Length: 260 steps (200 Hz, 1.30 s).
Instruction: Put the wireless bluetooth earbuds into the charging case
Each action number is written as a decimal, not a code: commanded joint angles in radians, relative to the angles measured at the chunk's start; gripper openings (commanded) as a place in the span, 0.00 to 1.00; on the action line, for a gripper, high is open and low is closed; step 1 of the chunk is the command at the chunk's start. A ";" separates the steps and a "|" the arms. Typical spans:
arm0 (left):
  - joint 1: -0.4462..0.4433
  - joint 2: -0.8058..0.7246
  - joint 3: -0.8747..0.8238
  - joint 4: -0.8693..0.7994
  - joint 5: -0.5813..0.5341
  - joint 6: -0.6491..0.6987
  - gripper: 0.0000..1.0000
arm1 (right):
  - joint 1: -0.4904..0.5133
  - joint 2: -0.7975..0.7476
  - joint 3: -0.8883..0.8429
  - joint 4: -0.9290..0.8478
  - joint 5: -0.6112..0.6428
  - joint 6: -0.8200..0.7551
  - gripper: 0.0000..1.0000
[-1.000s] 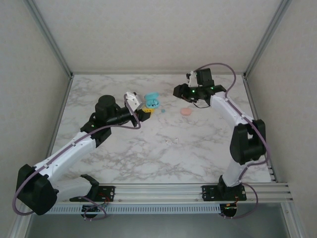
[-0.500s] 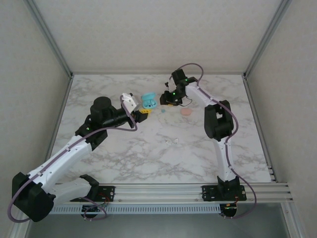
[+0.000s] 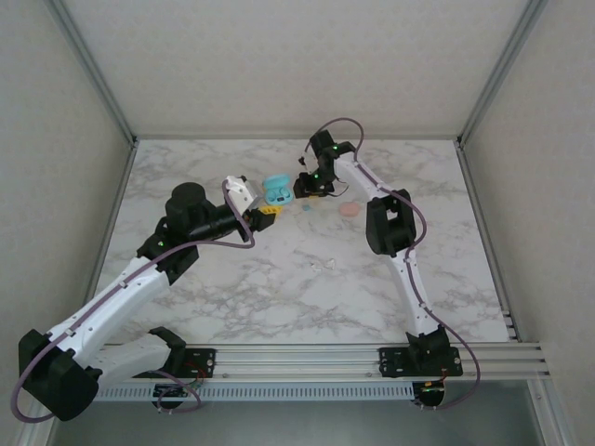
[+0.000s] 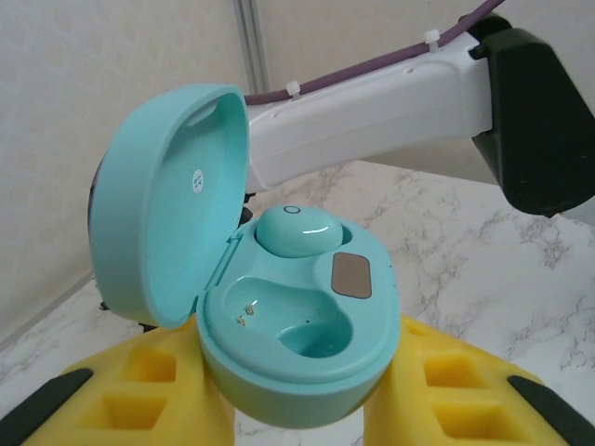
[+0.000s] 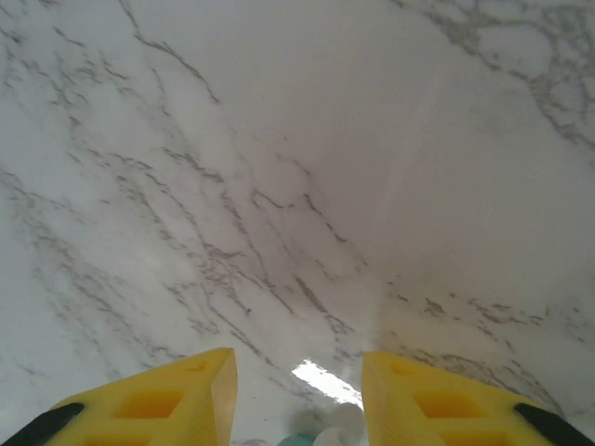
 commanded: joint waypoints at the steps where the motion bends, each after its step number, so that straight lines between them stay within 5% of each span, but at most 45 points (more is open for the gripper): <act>1: 0.003 -0.027 -0.012 -0.003 -0.008 0.006 0.24 | 0.008 0.040 0.065 -0.055 -0.018 -0.015 0.41; 187: 0.003 0.016 0.006 0.013 0.005 0.007 0.24 | 0.053 -0.155 -0.215 -0.083 -0.002 -0.075 0.35; 260: 0.003 0.007 0.003 0.010 -0.009 0.013 0.24 | 0.066 -0.155 -0.161 -0.115 0.174 -0.038 0.38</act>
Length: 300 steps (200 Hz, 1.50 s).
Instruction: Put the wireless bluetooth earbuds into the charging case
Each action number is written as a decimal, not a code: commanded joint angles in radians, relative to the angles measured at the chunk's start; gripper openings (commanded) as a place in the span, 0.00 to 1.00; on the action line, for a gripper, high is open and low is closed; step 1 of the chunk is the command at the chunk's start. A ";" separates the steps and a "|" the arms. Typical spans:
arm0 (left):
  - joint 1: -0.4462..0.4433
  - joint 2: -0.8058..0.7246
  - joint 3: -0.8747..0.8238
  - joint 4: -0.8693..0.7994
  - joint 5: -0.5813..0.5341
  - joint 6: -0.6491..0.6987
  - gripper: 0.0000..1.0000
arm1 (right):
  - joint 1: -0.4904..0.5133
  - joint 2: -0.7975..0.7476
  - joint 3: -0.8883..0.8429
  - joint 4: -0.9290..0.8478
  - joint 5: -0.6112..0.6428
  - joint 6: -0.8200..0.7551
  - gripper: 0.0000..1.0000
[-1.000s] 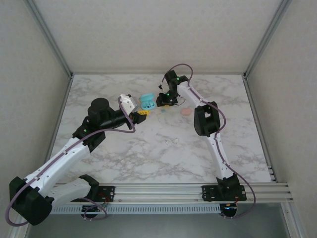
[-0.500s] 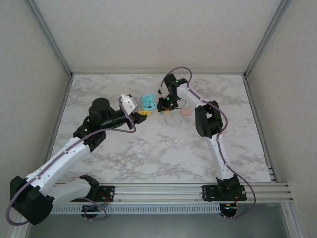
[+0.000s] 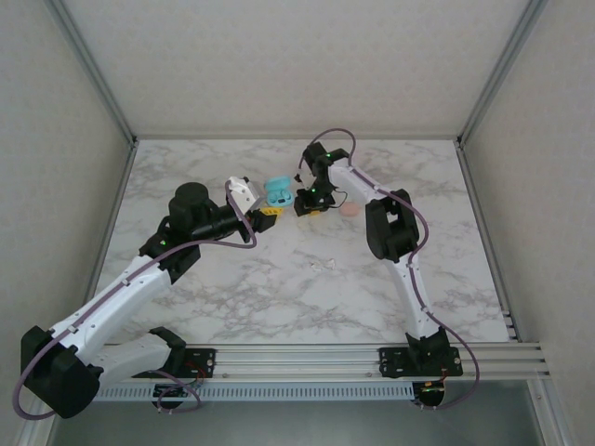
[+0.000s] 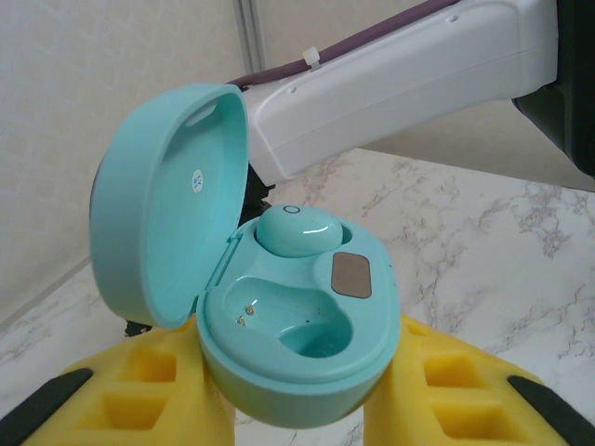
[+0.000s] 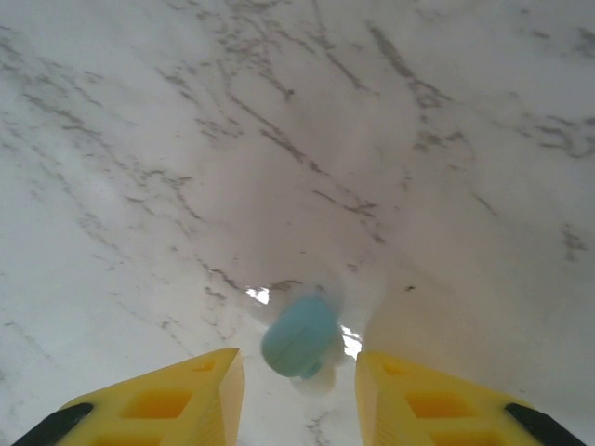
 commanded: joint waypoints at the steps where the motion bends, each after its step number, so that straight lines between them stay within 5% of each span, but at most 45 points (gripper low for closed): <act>1: 0.003 -0.012 0.007 0.016 -0.009 0.009 0.24 | 0.008 -0.027 0.048 -0.045 0.091 0.021 0.38; 148: 0.003 -0.016 -0.002 0.026 -0.010 0.012 0.24 | 0.051 0.105 0.220 -0.119 0.157 0.246 0.36; 300: 0.003 -0.009 -0.003 0.038 -0.010 0.007 0.23 | 0.075 0.131 0.218 -0.142 0.222 0.221 0.20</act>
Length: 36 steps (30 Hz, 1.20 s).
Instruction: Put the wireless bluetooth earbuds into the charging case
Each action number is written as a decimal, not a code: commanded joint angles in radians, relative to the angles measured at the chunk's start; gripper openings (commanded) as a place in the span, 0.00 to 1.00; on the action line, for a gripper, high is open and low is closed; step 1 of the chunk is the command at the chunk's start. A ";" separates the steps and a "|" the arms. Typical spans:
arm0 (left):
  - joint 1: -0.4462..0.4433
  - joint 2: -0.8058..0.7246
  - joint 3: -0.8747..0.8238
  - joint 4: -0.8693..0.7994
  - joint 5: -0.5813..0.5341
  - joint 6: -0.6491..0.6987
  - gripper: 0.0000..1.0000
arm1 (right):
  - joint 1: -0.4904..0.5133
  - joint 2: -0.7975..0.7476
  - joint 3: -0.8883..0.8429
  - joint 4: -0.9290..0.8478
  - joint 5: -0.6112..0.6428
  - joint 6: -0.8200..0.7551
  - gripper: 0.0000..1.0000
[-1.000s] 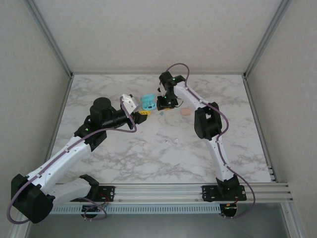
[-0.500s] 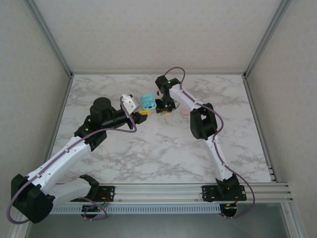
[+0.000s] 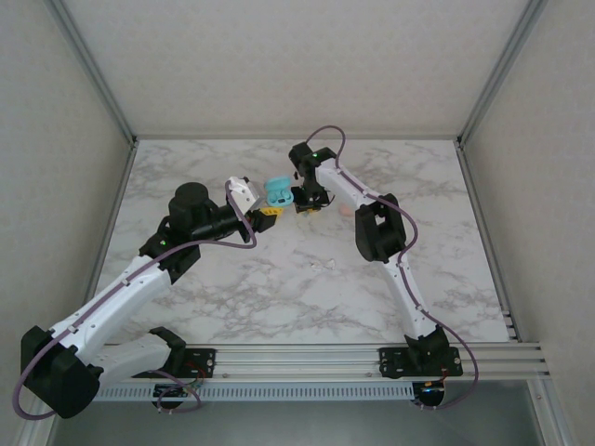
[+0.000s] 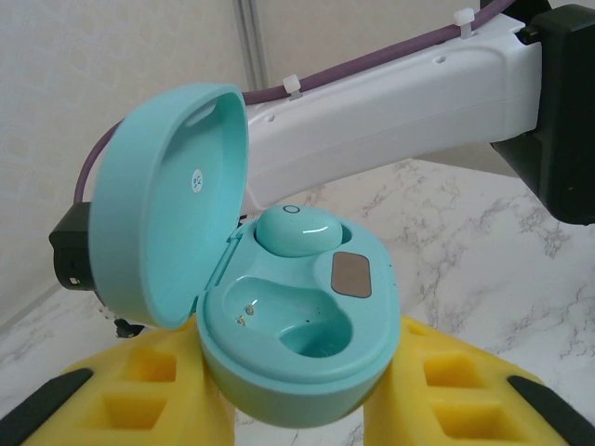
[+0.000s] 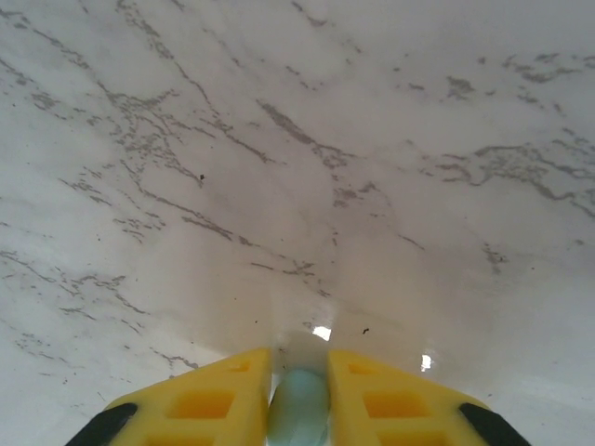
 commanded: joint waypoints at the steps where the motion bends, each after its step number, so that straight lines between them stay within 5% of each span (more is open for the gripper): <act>1: 0.003 -0.009 -0.003 0.037 -0.010 0.004 0.23 | 0.016 0.022 0.014 -0.037 0.012 -0.013 0.20; 9: 0.003 -0.005 0.000 0.033 -0.013 -0.001 0.23 | 0.014 -0.107 -0.069 -0.017 -0.035 -0.050 0.16; 17: 0.003 0.013 0.001 0.035 -0.013 -0.011 0.24 | -0.006 -0.319 -0.329 0.114 -0.148 -0.034 0.16; 26: 0.003 0.063 0.009 0.060 -0.010 -0.030 0.24 | -0.110 -0.638 -0.691 0.365 -0.489 0.068 0.17; 36: -0.001 0.172 0.040 0.107 0.007 -0.055 0.23 | -0.253 -0.883 -0.887 0.501 -0.747 0.155 0.17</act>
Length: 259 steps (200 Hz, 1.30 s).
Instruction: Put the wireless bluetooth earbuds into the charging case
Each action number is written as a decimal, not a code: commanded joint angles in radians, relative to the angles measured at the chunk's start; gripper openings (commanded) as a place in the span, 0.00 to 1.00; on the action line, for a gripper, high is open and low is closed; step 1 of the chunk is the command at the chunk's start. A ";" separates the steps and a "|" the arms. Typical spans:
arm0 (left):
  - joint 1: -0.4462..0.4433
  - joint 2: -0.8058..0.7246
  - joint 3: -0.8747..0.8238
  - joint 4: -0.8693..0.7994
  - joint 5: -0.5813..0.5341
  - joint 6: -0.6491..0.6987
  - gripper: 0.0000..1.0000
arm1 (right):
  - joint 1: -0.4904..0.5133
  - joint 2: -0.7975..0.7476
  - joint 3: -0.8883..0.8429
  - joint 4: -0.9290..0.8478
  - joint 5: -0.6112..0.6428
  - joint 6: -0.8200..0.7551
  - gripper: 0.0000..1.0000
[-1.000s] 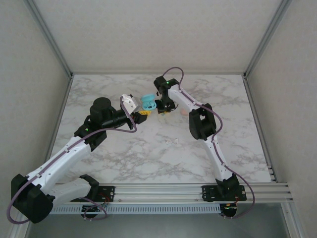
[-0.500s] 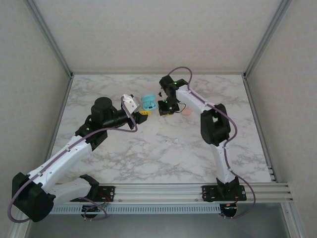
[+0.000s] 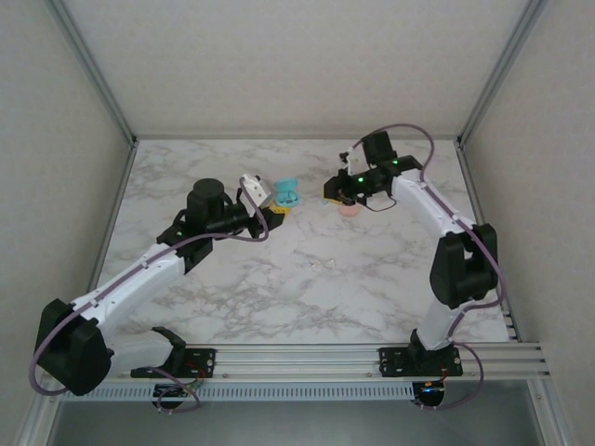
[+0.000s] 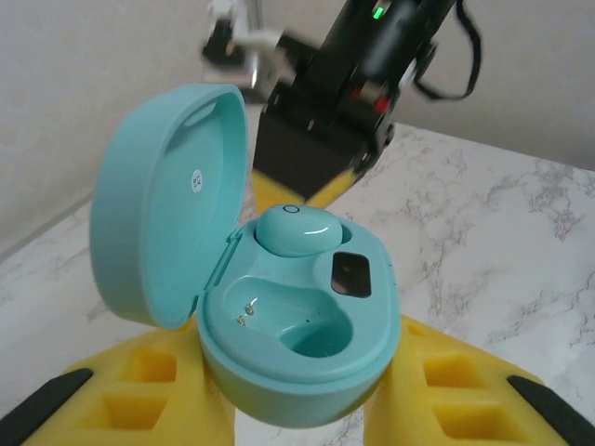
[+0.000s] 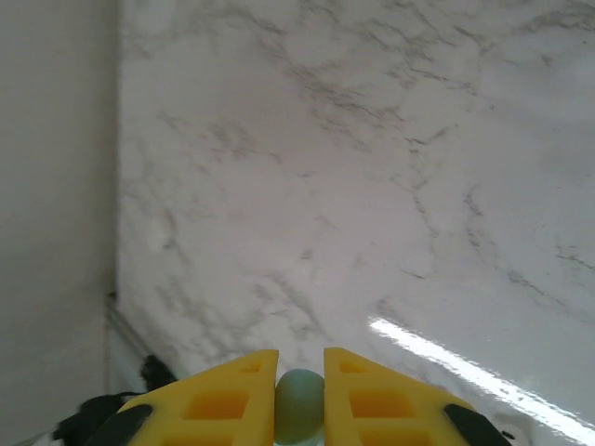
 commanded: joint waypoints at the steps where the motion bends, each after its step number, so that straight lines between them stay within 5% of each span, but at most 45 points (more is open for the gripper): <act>1: 0.000 0.035 0.042 0.059 0.006 -0.026 0.24 | -0.023 -0.071 -0.038 0.059 -0.140 0.044 0.17; 108: -0.038 0.194 0.078 0.161 0.005 -0.026 0.23 | -0.022 -0.265 -0.033 0.089 -0.145 0.128 0.18; 259: -0.087 0.264 0.111 0.229 0.000 -0.042 0.24 | 0.129 -0.232 -0.016 0.153 -0.029 0.183 0.19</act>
